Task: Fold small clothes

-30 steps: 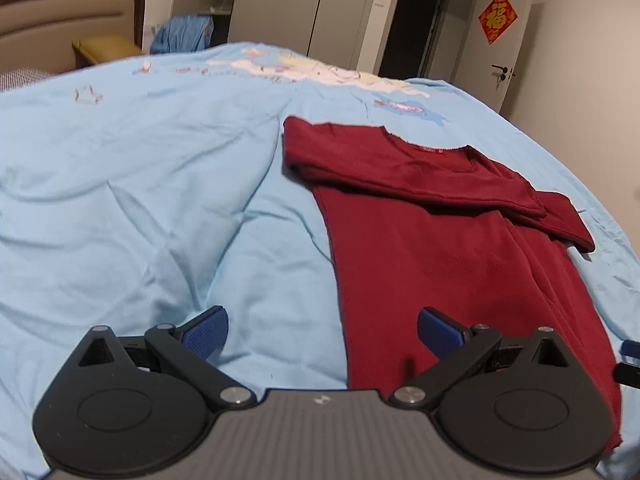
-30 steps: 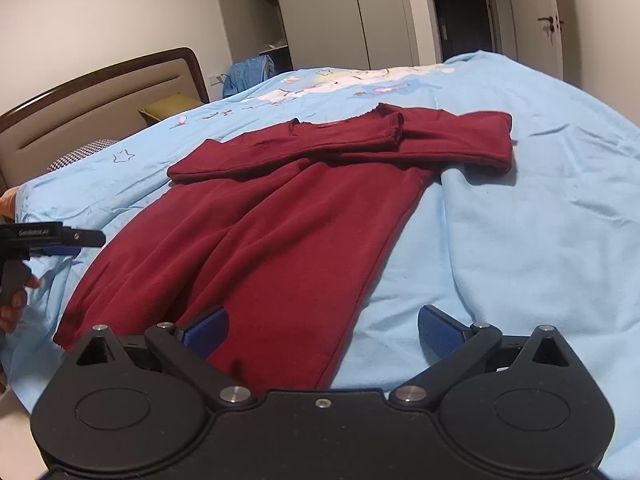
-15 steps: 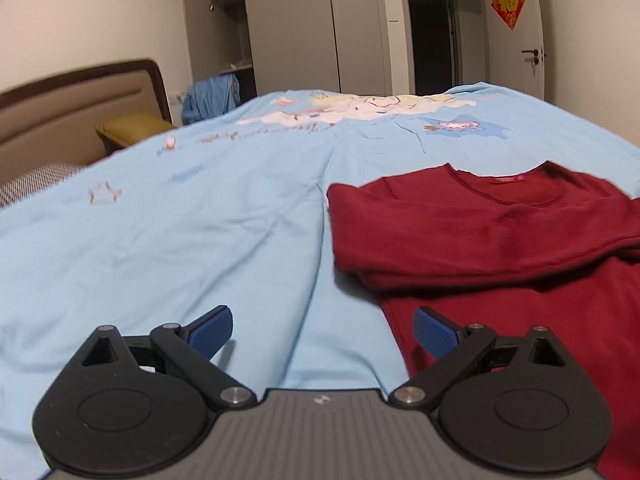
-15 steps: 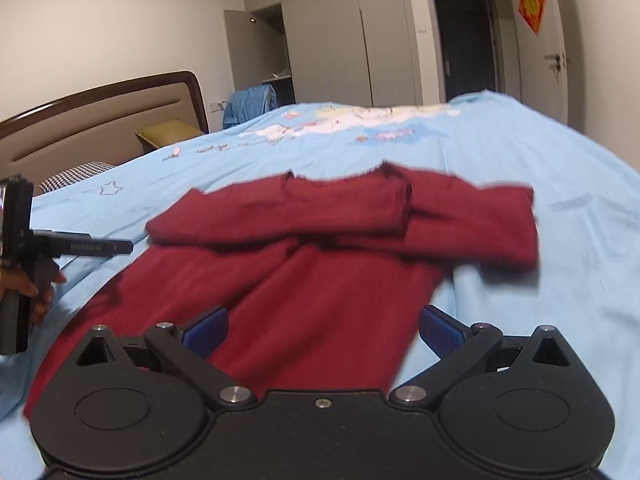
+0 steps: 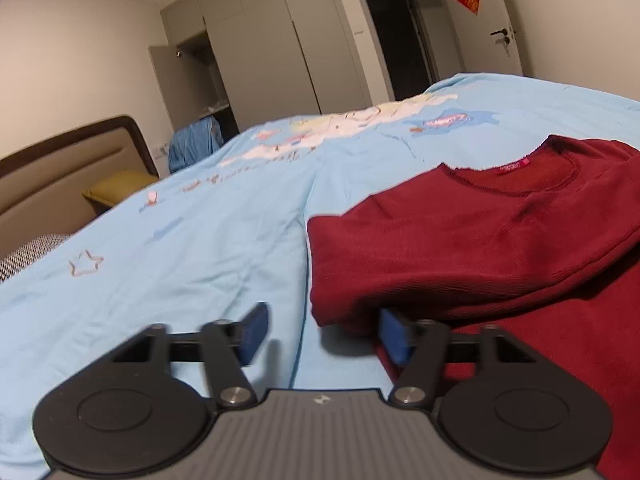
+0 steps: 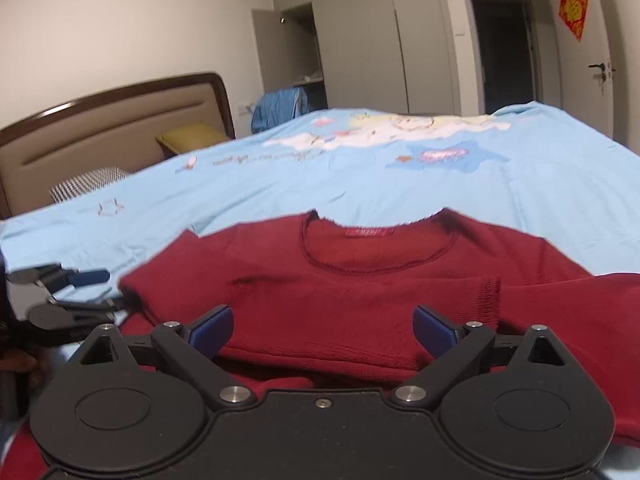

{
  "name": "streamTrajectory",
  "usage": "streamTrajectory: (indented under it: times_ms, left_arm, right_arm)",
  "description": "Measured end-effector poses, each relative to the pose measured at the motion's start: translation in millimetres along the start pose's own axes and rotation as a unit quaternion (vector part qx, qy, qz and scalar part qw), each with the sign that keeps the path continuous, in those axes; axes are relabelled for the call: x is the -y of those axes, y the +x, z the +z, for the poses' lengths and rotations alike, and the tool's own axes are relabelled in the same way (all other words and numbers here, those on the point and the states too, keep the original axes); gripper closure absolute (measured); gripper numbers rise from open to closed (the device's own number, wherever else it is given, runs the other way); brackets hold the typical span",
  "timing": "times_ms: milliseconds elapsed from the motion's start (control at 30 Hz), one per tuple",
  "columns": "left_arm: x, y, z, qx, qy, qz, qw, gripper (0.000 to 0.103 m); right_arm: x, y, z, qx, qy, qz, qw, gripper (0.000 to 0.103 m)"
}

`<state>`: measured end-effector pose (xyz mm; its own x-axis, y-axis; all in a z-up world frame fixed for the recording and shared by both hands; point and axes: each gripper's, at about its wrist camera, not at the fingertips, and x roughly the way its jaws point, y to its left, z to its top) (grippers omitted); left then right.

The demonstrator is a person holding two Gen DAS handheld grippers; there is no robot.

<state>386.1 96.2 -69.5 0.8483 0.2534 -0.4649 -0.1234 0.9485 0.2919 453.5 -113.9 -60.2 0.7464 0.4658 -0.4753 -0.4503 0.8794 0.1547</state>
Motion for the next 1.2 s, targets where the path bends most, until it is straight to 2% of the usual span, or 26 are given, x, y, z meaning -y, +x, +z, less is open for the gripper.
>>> streamTrajectory:
  times_ms: [33, 67, 200, 267, 467, 600, 633, 733, 767, 800, 933, 1000, 1100, 1200]
  left_arm:
    - [-0.3, -0.9, 0.3, 0.003, 0.000, -0.004, 1.0000, 0.056]
    - [-1.3, -1.6, 0.7, 0.004, -0.001, -0.011, 0.9999, 0.061]
    - [-6.0, -1.6, -1.9, -0.021, -0.006, -0.039, 0.9990, 0.061]
    - [-6.2, -1.2, -7.3, -0.031, 0.003, -0.036, 0.9989, 0.051]
    - [3.0, 7.0, -8.3, -0.033, 0.033, -0.004, 0.9989, 0.030]
    - [10.6, 13.3, -6.4, -0.025, 0.067, 0.012, 0.9974, 0.027]
    - [10.8, 13.5, -5.5, -0.019, 0.069, 0.013, 0.9973, 0.029]
    - [10.7, 10.2, -2.7, -0.002, 0.070, 0.010, 0.9975, 0.055]
    - [11.3, 8.1, -2.2, 0.007, 0.071, 0.013, 0.9974, 0.061]
    - [12.3, 6.3, -1.8, 0.015, 0.074, 0.020, 0.9970, 0.065]
    - [13.1, 1.2, 0.5, 0.028, 0.089, 0.067, 0.9934, 0.103]
    - [5.5, 1.6, 1.7, 0.022, 0.077, 0.066, 0.9946, 0.103]
    - [-6.8, 4.2, 1.6, 0.007, 0.044, 0.026, 0.9987, 0.103]
    - [-7.6, 3.2, -0.8, -0.011, 0.040, 0.001, 0.9992, 0.103]
  right_arm:
    - [0.0, 4.3, -0.5, -0.004, -0.001, 0.000, 1.000, 0.008]
    - [-0.3, 8.0, -1.6, -0.007, -0.001, -0.001, 1.000, 0.009]
    - [2.6, 16.1, -6.3, -0.017, 0.002, -0.005, 1.000, 0.009]
    - [4.6, 18.6, -8.3, -0.021, 0.003, -0.007, 1.000, 0.009]
    - [8.9, 22.6, -12.7, -0.027, 0.008, -0.011, 1.000, 0.009]
    - [7.4, 22.9, -12.0, -0.024, 0.004, -0.012, 1.000, 0.008]
    - [7.4, 23.1, -11.7, -0.023, 0.003, -0.012, 1.000, 0.008]
    - [6.7, 24.0, -11.6, -0.022, 0.001, -0.018, 1.000, 0.009]
    - [6.4, 24.1, -11.8, -0.022, 0.000, -0.020, 1.000, 0.009]
    - [6.0, 23.8, -12.5, -0.022, -0.002, -0.022, 1.000, 0.009]
    - [6.8, 24.4, -13.5, -0.024, -0.004, -0.025, 0.999, 0.009]
    - [7.7, 24.9, -13.3, -0.025, -0.003, -0.024, 0.999, 0.009]
    - [8.0, 26.0, -13.5, -0.026, -0.002, -0.024, 0.999, 0.009]
    - [8.1, 26.8, -14.0, -0.026, -0.003, -0.024, 0.999, 0.009]
